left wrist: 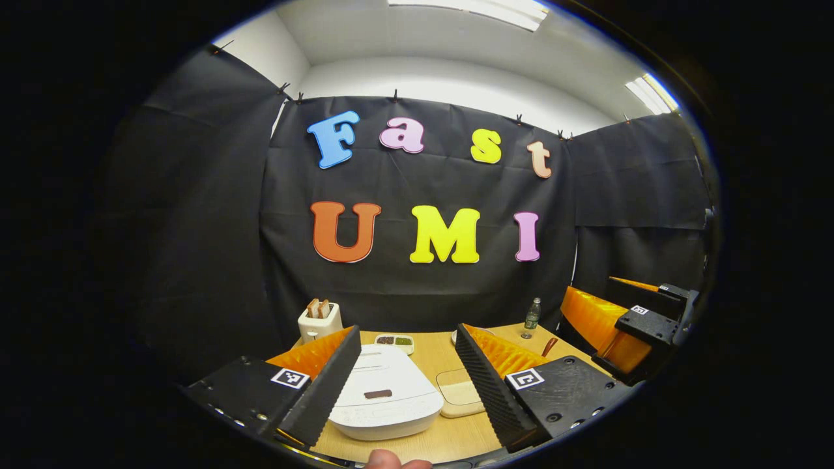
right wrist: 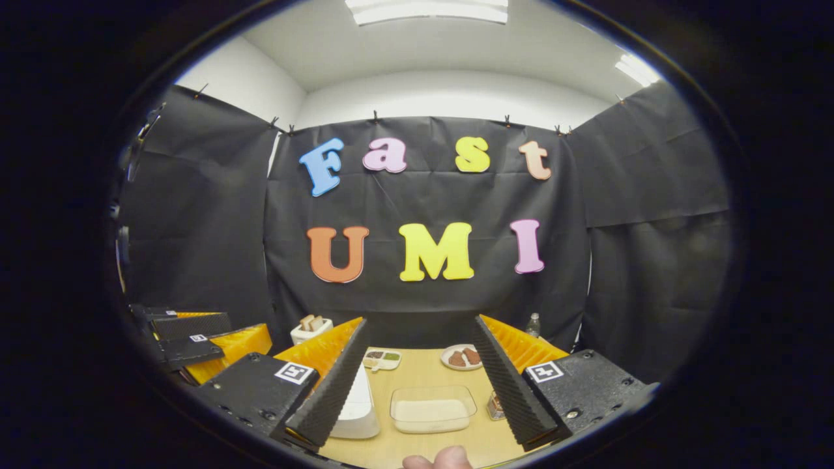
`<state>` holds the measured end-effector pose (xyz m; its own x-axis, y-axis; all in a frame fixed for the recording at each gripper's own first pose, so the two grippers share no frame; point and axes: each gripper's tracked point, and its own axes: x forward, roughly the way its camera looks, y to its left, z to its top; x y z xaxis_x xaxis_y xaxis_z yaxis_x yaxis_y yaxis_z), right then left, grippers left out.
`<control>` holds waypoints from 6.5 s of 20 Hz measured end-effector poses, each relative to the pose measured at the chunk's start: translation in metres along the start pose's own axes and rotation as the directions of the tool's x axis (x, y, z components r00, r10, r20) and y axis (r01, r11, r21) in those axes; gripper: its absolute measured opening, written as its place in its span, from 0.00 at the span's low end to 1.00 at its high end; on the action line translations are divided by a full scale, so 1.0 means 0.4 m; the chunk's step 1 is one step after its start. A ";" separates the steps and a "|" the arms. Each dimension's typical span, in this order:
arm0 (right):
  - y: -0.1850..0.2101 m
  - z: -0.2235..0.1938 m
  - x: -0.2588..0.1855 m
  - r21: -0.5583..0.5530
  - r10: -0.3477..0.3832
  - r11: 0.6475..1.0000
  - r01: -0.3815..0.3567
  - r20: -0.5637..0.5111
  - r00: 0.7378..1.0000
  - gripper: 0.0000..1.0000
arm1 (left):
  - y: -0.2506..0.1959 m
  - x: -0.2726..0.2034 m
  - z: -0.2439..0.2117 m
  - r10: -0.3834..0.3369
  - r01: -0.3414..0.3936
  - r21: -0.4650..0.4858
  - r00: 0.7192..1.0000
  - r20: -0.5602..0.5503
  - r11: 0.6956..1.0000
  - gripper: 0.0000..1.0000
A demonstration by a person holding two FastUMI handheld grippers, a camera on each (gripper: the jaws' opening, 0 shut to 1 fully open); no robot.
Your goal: Close the left gripper, press the button to open the rice cooker; take a wooden spoon from the chopstick holder with the right hand, scoop a spoonful of rice and pour it into the rice cooker, then put the wooden spoon back into the chopstick holder.
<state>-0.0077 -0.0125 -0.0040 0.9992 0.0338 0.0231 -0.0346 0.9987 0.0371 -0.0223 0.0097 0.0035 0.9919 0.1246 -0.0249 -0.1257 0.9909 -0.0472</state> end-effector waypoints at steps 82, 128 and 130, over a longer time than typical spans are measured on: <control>-0.595 -0.290 0.398 0.074 0.024 0.997 -0.007 -0.221 0.975 1.00 | 0.088 0.392 0.014 0.302 -0.302 0.013 0.953 0.001 0.953 0.94; -0.646 -0.725 0.581 0.126 -0.019 0.987 0.097 -0.511 0.859 0.19 | 0.071 0.296 -0.095 0.333 -0.338 -0.039 0.938 -0.100 0.940 0.94; -0.647 -0.679 0.571 0.108 -0.075 0.983 0.147 -0.497 0.864 0.19 | 0.100 0.286 -0.091 0.314 -0.319 -0.049 0.945 -0.090 0.946 0.94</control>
<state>0.2352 -0.2529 -0.2797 0.8770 -0.0268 -0.4797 0.1107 0.9829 0.1474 0.0855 0.0619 -0.0378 0.8963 0.4245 -0.1279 -0.4364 0.8957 -0.0854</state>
